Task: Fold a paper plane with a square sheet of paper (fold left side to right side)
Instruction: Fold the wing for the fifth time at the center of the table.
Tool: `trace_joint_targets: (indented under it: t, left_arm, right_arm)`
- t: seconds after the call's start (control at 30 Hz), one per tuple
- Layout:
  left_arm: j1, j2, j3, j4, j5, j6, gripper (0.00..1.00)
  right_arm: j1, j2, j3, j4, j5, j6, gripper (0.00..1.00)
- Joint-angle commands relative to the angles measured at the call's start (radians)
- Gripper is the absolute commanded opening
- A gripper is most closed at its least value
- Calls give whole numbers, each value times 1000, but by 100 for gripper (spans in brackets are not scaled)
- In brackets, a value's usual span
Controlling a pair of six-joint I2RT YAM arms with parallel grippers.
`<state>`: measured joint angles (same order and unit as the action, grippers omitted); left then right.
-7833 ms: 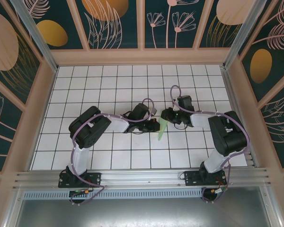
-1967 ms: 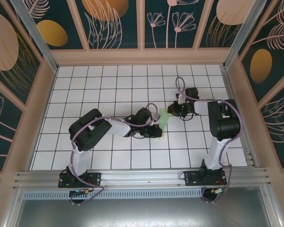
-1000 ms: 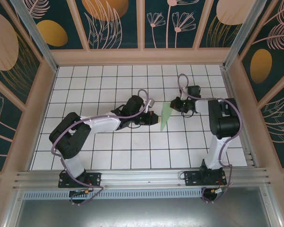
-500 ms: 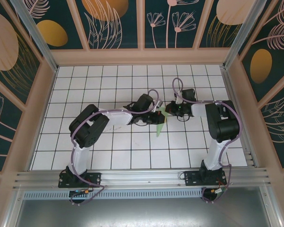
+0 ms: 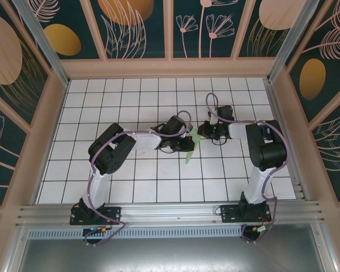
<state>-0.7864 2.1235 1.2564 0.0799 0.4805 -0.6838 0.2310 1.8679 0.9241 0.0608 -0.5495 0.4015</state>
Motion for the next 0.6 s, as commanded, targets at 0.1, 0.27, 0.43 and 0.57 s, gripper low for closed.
trace_joint_targets:
  t: [0.1,0.27,0.43,0.57]
  left_arm:
    - [-1,41,-60,-25,-48,-17,2]
    - [-1,44,-83,-11,-49,-31,2]
    - [-1,44,-97,-5,-53,-34,2]
    - [-1,39,-104,-2,-54,-36,2]
  right_arm:
    - [-24,1,43,-30,-9,-26,0]
    - [-60,36,70,-9,-46,-30,0]
    - [-86,82,111,-21,-64,-42,1]
    - [-103,60,125,-20,-43,-47,1]
